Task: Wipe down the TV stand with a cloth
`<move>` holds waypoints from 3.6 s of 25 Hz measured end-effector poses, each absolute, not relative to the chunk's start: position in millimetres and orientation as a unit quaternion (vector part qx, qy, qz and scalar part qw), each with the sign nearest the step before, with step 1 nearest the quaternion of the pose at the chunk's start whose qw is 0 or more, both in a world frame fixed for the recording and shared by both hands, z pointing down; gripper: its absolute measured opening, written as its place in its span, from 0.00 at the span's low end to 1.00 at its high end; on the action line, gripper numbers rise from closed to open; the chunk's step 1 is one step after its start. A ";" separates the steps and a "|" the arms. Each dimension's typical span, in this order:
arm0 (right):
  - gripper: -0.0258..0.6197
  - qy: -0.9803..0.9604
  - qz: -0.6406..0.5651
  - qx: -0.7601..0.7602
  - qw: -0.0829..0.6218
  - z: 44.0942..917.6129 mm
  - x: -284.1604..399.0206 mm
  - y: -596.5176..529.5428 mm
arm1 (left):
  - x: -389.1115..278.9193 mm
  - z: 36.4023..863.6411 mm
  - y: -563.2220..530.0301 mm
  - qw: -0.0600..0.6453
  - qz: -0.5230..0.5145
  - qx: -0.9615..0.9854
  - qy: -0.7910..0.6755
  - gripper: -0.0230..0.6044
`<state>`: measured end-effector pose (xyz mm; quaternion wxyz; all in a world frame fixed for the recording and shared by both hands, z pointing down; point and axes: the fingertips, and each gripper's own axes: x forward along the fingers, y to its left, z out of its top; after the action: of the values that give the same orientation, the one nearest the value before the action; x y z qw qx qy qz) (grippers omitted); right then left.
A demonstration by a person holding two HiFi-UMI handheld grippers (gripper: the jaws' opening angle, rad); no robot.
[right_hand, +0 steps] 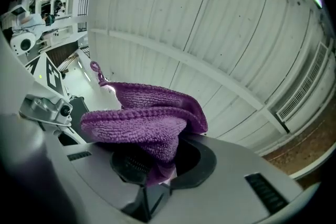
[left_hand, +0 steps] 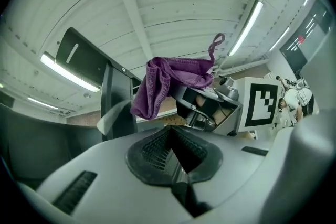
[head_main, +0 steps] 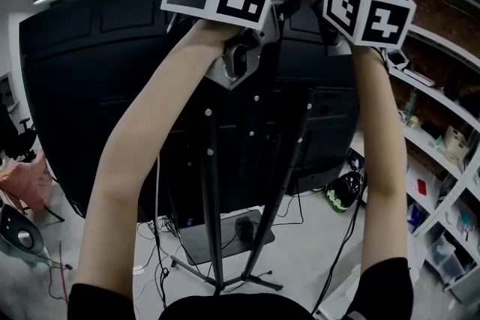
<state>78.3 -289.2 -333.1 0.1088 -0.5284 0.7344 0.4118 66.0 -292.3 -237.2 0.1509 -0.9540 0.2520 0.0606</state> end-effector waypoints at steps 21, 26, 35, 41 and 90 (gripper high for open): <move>0.14 0.714 0.447 -0.530 0.098 -356.6 26.4 -330.3 | 33.7 -269.3 -338.6 0.139 0.062 -0.931 0.332 0.05; 0.14 0.715 0.463 -0.517 0.080 -348.3 20.6 -329.5 | 37.7 -264.8 -339.3 0.158 0.048 -0.927 0.338 0.05; 0.14 0.731 0.458 -0.503 0.052 -328.5 18.7 -331.4 | 44.5 -245.4 -344.2 0.147 0.022 -0.928 0.343 0.05; 0.14 0.739 0.453 -0.498 0.026 -311.6 17.1 -329.5 | 50.8 -227.8 -335.8 0.104 0.022 -0.941 0.321 0.05; 0.14 0.792 0.363 -0.487 -0.069 -117.3 34.8 -336.8 | 75.5 -35.4 -322.6 -0.031 -0.005 -0.951 0.308 0.05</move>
<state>34.8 -336.8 -117.3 -0.0692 -0.4866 0.7918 0.3626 75.5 -322.6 -35.4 -0.0308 -0.9509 0.3079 -0.0052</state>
